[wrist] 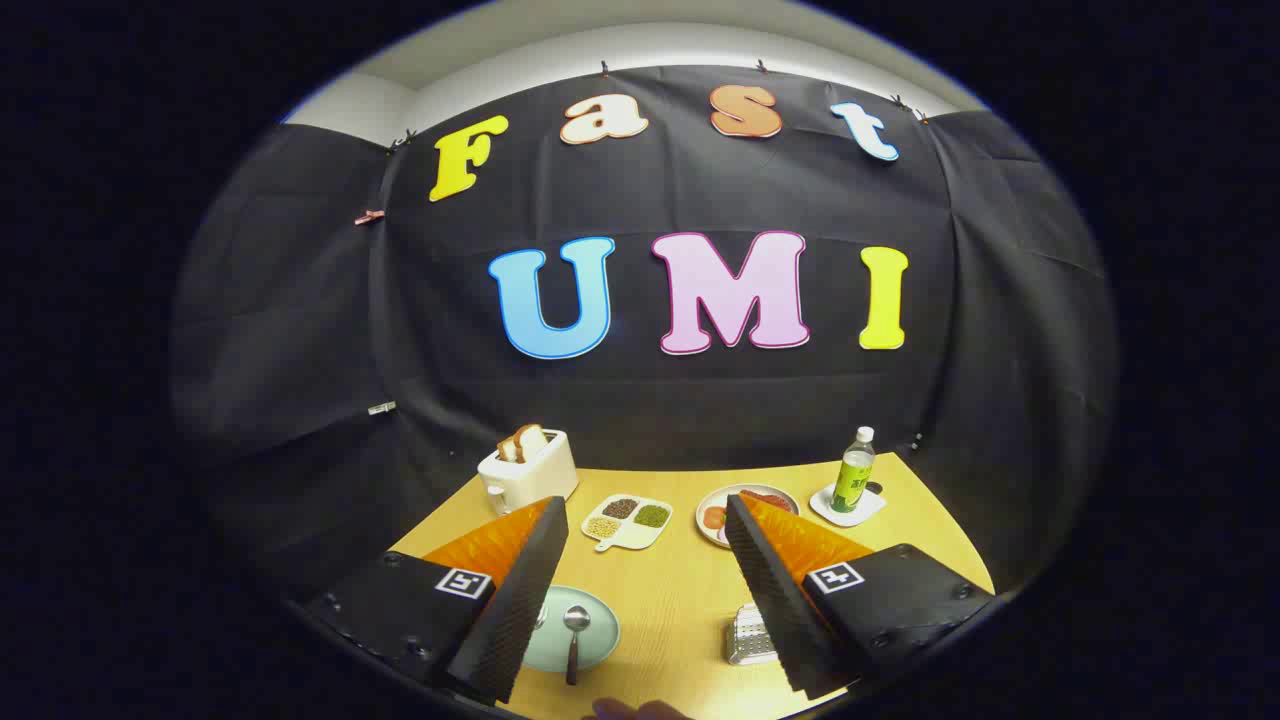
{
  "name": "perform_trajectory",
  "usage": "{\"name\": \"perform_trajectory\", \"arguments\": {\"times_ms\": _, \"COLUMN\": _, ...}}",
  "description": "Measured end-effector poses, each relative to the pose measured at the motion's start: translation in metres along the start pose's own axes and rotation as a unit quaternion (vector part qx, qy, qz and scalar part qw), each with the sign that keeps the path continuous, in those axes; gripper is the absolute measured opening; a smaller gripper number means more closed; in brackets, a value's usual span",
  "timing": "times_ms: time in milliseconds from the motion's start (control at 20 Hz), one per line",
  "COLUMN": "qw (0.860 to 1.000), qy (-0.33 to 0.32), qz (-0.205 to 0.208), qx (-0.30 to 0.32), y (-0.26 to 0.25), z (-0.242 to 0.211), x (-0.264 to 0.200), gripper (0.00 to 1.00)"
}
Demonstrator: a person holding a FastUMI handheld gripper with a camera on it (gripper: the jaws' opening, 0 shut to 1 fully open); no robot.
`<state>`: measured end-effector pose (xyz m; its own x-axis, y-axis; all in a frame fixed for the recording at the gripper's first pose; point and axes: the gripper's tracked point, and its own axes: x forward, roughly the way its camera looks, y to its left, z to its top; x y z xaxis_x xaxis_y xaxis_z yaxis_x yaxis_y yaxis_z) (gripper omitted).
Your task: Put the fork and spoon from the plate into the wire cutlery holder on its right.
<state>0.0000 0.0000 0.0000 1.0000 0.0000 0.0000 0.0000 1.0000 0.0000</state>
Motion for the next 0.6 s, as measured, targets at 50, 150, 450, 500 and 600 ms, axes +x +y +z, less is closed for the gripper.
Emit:
{"name": "perform_trajectory", "arguments": {"times_ms": 50, "qw": 1.0, "qy": 0.001, "qz": 0.003, "qx": -0.003, "y": 0.003, "z": -0.003, "x": 0.0, "gripper": 0.99}}
{"name": "perform_trajectory", "arguments": {"times_ms": 150, "qw": 1.0, "qy": 0.002, "qz": 0.004, "qx": -0.006, "y": 0.006, "z": -0.007, "x": -0.001, "gripper": 0.98}}
{"name": "perform_trajectory", "arguments": {"times_ms": 450, "qw": 1.0, "qy": 0.023, "qz": -0.014, "qx": 0.004, "y": 0.006, "z": -0.025, "x": 0.004, "gripper": 0.99}}
{"name": "perform_trajectory", "arguments": {"times_ms": 500, "qw": 1.0, "qy": 0.023, "qz": -0.017, "qx": 0.004, "y": 0.005, "z": -0.026, "x": 0.004, "gripper": 0.99}}
{"name": "perform_trajectory", "arguments": {"times_ms": 600, "qw": 0.999, "qy": 0.019, "qz": -0.026, "qx": 0.005, "y": 0.005, "z": -0.025, "x": 0.005, "gripper": 0.99}}
